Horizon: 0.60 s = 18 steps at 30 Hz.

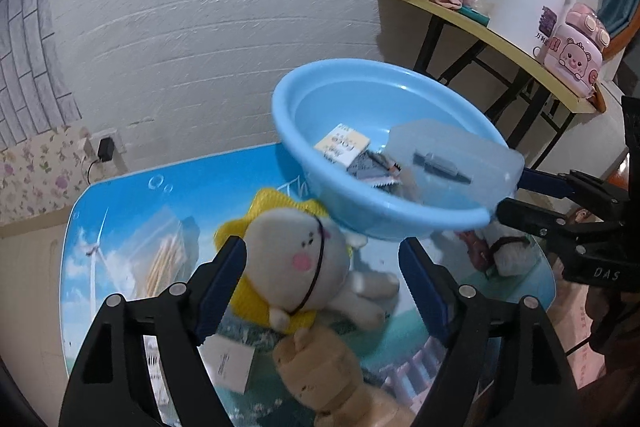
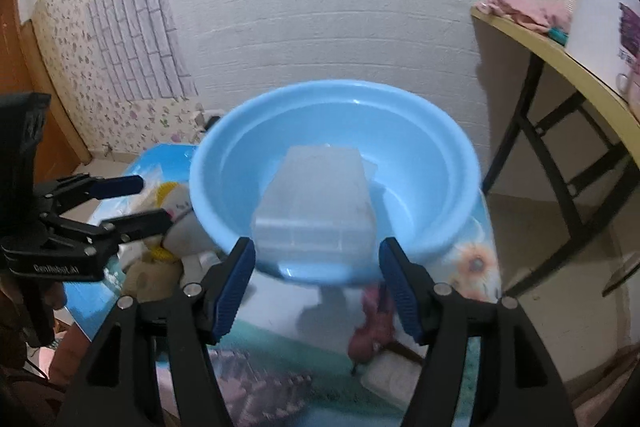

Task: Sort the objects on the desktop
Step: 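Withdraw both open grippers from the basin toward the table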

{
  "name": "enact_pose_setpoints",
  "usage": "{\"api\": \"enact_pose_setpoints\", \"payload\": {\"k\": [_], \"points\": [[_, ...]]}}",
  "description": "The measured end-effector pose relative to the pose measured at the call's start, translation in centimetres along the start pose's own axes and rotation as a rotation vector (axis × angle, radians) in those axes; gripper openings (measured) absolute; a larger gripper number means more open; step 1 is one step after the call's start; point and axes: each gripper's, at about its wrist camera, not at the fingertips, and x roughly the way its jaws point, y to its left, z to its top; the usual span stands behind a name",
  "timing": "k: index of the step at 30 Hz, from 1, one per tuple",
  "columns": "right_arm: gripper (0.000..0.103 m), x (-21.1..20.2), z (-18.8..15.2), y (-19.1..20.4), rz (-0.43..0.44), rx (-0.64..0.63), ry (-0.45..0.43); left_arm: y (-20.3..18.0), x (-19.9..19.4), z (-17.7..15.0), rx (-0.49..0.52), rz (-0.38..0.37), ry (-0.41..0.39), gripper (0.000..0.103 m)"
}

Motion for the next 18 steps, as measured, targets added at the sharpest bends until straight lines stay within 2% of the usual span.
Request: {"api": "enact_pose_setpoints", "payload": {"k": [7,15,17,18], "points": [[0.064,0.6,-1.9,-2.1,-0.047,0.100,0.082,0.8,-1.2,-1.6,-0.020,0.014,-0.004,0.078],[0.064,-0.3,-0.1,-1.6,-0.064,0.063,0.007,2.3,-2.2,-2.8,-0.061,0.041,-0.005,0.078],[0.064,0.3,0.6,-1.4,-0.091,0.035,-0.005,2.8,-2.6,-3.0,-0.072,0.052,-0.011,0.078],[0.064,0.5,0.9,-1.5,-0.138,0.031,-0.016,3.0,-2.7,-3.0,-0.078,0.057,-0.013,0.078]]}}
